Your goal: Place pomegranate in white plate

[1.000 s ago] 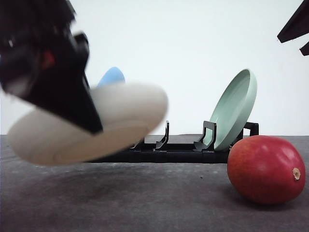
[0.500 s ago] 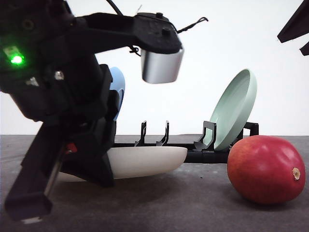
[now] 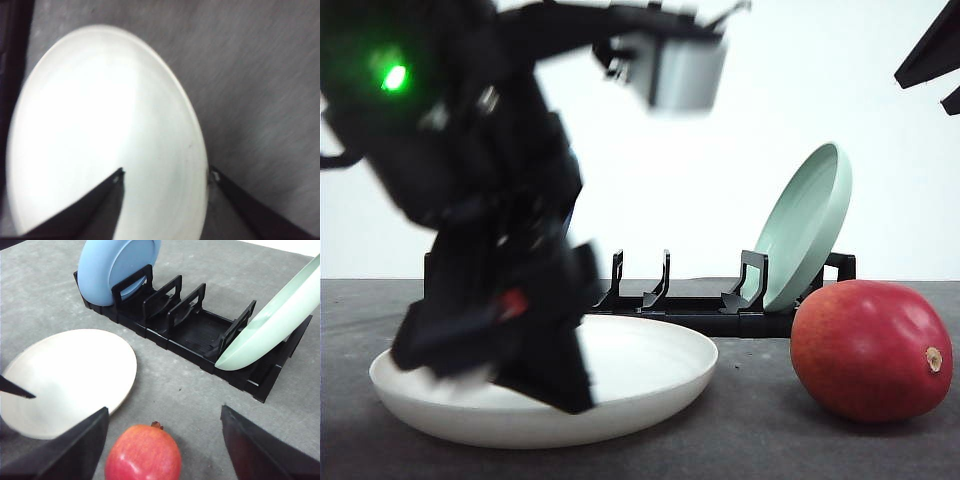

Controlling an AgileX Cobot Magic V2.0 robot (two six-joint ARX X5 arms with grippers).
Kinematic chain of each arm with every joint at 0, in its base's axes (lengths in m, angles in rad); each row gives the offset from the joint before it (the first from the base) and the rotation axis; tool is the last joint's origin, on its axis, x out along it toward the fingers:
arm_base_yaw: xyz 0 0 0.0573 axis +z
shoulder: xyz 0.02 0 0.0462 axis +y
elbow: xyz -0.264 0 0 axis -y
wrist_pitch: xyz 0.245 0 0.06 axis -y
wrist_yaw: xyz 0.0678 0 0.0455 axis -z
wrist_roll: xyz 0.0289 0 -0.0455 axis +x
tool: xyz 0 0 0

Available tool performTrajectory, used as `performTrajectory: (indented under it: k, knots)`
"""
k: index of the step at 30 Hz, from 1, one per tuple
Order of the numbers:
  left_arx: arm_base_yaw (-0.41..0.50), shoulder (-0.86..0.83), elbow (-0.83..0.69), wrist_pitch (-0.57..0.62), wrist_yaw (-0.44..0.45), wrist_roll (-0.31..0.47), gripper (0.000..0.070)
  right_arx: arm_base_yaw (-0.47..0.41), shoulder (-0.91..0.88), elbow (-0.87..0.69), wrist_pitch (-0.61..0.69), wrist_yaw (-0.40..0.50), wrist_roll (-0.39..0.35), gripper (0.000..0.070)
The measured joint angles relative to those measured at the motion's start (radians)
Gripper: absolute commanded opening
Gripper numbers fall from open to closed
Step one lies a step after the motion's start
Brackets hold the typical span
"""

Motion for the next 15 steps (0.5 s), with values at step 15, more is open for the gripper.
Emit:
performTrajectory:
  k: [15]
  knots:
    - [0.219,-0.234,0.075,-0.153,0.363,-0.393,0.0406,0.000,0.000,0.000,0.000,0.000,0.000,0.0449]
